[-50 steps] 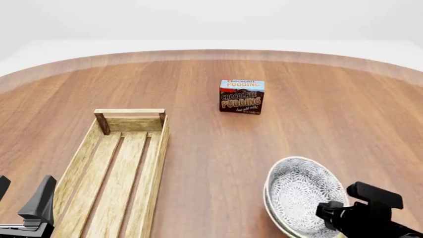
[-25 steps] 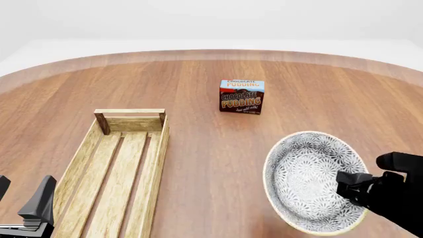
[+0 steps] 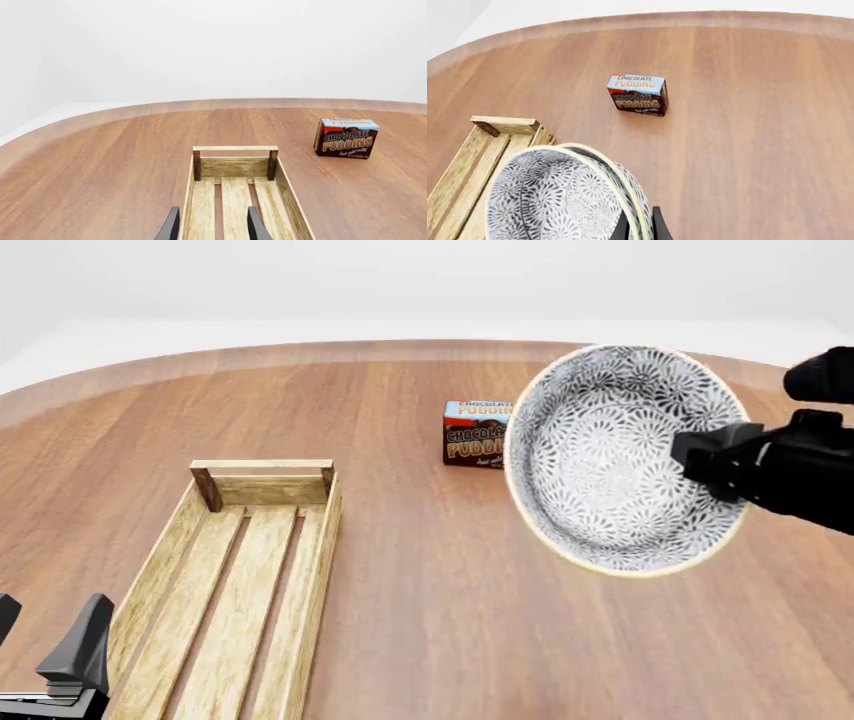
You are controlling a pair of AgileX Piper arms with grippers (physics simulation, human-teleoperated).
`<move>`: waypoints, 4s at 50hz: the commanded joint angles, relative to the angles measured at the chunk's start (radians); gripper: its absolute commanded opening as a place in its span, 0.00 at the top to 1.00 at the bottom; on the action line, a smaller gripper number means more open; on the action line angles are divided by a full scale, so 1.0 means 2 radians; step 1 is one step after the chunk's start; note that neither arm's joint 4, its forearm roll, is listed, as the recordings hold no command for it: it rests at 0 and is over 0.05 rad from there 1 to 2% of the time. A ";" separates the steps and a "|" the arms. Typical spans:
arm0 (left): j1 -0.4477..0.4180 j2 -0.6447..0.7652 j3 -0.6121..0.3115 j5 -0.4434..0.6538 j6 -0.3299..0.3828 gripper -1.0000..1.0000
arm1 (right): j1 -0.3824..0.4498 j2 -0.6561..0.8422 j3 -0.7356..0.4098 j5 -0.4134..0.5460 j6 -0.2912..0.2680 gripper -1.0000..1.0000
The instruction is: Stack the left bowl on the right bowl and place them in the tray.
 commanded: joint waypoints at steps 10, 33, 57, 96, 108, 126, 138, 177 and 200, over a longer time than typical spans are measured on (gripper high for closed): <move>0.000 0.000 0.000 0.000 0.000 0.00 | 0.104 0.172 -0.228 0.032 -0.011 1.00; 0.000 0.000 0.000 0.000 0.000 0.00 | 0.216 0.370 -0.434 -0.012 0.029 1.00; 0.000 0.000 0.000 0.000 0.000 0.00 | 0.296 0.492 -0.466 -0.088 0.066 1.00; 0.000 0.000 0.000 0.000 0.000 0.00 | 0.326 0.527 -0.381 -0.204 0.086 1.00; 0.000 0.000 0.000 0.000 0.000 0.00 | 0.324 0.540 -0.363 -0.240 0.088 1.00; 0.000 0.000 0.000 0.000 0.000 0.00 | 0.330 0.573 -0.350 -0.268 0.100 1.00; 0.000 0.000 0.000 0.000 0.000 0.00 | 0.327 0.588 -0.346 -0.285 0.105 1.00; 0.000 0.000 0.000 0.000 0.000 0.00 | 0.323 0.639 -0.361 -0.303 0.113 1.00; 0.000 0.000 0.000 0.000 0.000 0.00 | 0.330 0.657 -0.378 -0.283 0.104 1.00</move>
